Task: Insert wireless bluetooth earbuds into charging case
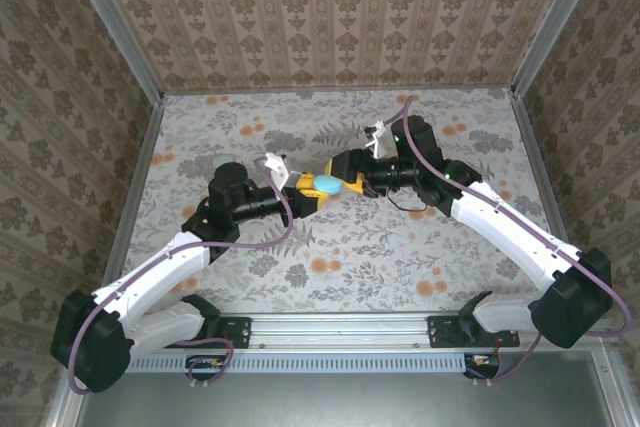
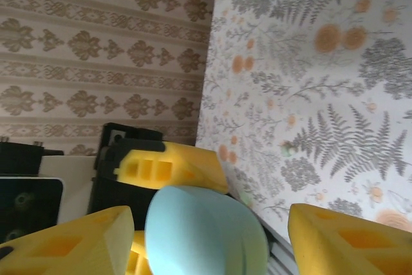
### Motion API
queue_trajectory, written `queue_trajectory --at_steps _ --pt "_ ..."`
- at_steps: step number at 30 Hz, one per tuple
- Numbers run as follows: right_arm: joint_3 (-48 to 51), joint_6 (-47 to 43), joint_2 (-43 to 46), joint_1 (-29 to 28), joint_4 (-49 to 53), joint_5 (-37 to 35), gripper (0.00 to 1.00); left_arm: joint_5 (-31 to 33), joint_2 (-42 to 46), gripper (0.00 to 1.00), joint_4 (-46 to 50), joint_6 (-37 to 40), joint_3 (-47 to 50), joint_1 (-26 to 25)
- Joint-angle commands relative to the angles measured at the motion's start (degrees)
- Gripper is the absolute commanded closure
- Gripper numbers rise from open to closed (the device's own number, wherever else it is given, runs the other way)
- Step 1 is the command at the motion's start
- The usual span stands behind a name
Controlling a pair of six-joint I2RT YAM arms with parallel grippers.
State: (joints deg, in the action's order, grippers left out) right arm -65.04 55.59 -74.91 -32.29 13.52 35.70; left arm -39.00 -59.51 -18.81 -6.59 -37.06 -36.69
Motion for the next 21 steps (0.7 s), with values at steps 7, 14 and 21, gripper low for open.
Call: queue_trajectory --at_steps 7,14,21 --pt "0.86 5.56 -3.06 -1.61 -8.72 5.38 0.41 0.62 -1.49 1.00 -4.07 -3.45 -2.05 -0.13" --pt "1.83 8.68 -3.64 -1.59 -12.86 5.96 0.69 1.25 -1.67 0.98 -2.85 -3.28 -2.05 -0.14" --pt "2.81 11.38 -4.34 -1.35 -16.21 5.56 0.75 1.82 -1.27 0.70 -0.49 -2.82 -2.40 -0.13"
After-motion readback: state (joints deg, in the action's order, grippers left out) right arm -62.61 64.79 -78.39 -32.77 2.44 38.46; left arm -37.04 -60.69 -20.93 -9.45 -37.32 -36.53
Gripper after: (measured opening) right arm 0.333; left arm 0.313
